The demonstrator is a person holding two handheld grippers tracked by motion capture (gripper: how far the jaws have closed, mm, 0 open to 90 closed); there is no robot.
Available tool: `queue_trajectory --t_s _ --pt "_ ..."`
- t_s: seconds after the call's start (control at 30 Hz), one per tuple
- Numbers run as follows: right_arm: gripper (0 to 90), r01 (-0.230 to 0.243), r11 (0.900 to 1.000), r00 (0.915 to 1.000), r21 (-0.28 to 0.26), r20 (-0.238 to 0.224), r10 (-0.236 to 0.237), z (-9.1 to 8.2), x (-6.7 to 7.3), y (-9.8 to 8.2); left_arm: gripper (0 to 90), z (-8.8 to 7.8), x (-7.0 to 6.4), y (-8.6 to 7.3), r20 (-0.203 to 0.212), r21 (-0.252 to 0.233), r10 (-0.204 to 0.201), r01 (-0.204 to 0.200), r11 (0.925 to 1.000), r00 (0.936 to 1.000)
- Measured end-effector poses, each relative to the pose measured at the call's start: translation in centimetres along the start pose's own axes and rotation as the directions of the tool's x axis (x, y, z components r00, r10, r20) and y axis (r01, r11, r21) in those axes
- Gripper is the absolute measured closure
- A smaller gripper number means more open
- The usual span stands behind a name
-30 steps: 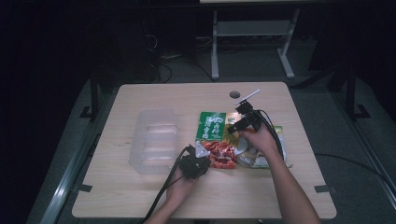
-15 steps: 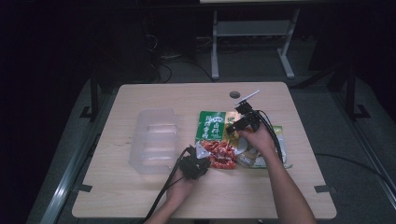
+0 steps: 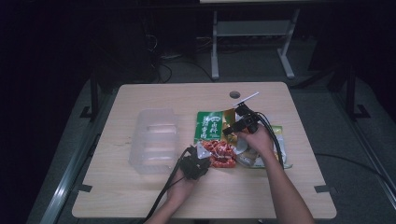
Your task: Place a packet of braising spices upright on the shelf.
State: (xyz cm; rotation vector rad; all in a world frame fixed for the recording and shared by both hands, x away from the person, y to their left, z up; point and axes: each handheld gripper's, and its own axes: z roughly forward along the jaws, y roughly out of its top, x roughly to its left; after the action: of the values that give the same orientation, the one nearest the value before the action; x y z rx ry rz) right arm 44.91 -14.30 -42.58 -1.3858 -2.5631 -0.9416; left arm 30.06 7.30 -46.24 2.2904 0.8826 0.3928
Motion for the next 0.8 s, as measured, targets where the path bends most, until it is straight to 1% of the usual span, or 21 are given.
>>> queue_trajectory --t_s 0.07,0.1,0.13,0.17,0.2,0.23,0.3,0.33,0.4,0.43,0.47,0.53,0.57,0.67,0.7,0.73,0.77,0.8 --pt "51.0 0.005 1.000 0.9999 0.004 0.009 -0.005 0.0 0.1 0.0 82.3 0.0 0.0 0.0 -0.002 0.001 0.003 -0.003 1.0000 1.0000" --pt "57.0 0.000 1.000 1.0000 -0.003 -0.006 0.000 -0.1 0.0 -0.1 82.3 0.0 0.0 0.0 -0.003 0.002 0.006 -0.006 1.0000 1.0000" --pt "57.0 0.000 1.000 1.0000 -0.003 -0.006 0.000 -0.1 0.0 -0.1 82.3 0.0 -0.1 0.0 -0.004 0.002 0.007 -0.007 1.0000 1.0000" --pt "58.8 -0.004 1.000 0.9999 -0.010 -0.015 0.004 -0.2 0.0 -0.1 82.3 0.0 -0.1 0.0 -0.004 0.002 0.010 -0.010 0.9999 0.9999" --pt "60.9 -0.021 1.000 0.9995 -0.010 -0.022 0.021 -0.3 -0.1 -0.1 82.4 0.0 -0.1 0.0 -0.003 0.005 0.009 -0.009 0.9999 1.0000" --pt "63.4 -0.025 1.000 0.9990 -0.009 -0.037 0.025 -0.4 -0.3 -0.1 82.8 0.0 0.0 0.1 -0.002 0.006 0.008 -0.008 1.0000 1.0000" --pt "63.8 -0.033 0.999 0.9987 -0.005 -0.040 0.033 -0.4 -0.3 -0.1 82.9 0.0 0.0 0.1 -0.002 0.009 0.011 -0.011 0.9999 0.9999" --pt "64.7 -0.035 0.999 0.9981 -0.003 -0.051 0.035 -0.4 -0.4 -0.1 83.0 0.0 0.0 0.1 -0.003 0.011 0.015 -0.015 0.9998 0.9999" --pt "66.9 -0.054 0.999 0.9961 0.001 -0.070 0.054 -0.3 -0.6 -0.1 83.0 0.0 0.0 0.1 -0.005 0.014 0.017 -0.017 0.9998 0.9998" --pt "67.4 -0.058 0.998 0.9957 0.008 -0.072 0.058 -0.3 -0.6 -0.1 83.0 0.0 0.0 0.1 -0.004 0.014 0.016 -0.016 0.9998 0.9999" --pt "68.1 -0.073 0.997 0.9939 0.019 -0.082 0.074 -0.1 -0.7 -0.2 83.2 0.0 0.0 0.1 -0.004 0.013 0.015 -0.015 0.9998 0.9999" --pt "68.8 -0.078 0.997 0.9930 0.025 -0.086 0.080 0.0 -0.8 -0.2 83.4 0.0 -0.1 0.2 -0.006 0.019 0.020 -0.020 0.9996 0.9998" --pt "70.5 -0.084 0.996 0.9919 0.036 -0.093 0.087 0.0 -0.9 -0.2 83.5 0.0 -0.1 0.2 -0.007 0.020 0.021 -0.020 0.9996 0.9998" --pt "71.0 -0.089 0.995 0.9909 0.043 -0.098 0.093 0.1 -1.0 -0.2 83.6 0.1 -0.1 0.2 -0.005 0.015 0.016 -0.016 0.9998 0.9999" --pt "74.2 -0.087 0.995 0.9926 0.048 -0.081 0.091 0.3 -1.0 -0.2 83.7 0.1 -0.1 0.2 -0.005 0.015 0.017 -0.017 0.9998 0.9998" --pt "74.2 -0.087 0.995 0.9926 0.048 -0.081 0.091 0.3 -1.0 -0.2 83.7 0.1 -0.2 0.2 -0.007 0.012 0.018 -0.018 0.9998 0.9998" --pt "76.8 -0.082 0.995 0.9941 0.049 -0.067 0.085 0.3 -0.8 -0.2 83.7 0.1 -0.2 0.2 -0.008 0.011 0.020 -0.020 0.9997 0.9998" --pt "79.1 -0.083 0.995 0.9940 0.048 -0.067 0.086 0.3 -0.8 -0.2 83.7 0.1 -0.2 0.2 -0.009 0.012 0.023 -0.023 0.9997 0.9997"
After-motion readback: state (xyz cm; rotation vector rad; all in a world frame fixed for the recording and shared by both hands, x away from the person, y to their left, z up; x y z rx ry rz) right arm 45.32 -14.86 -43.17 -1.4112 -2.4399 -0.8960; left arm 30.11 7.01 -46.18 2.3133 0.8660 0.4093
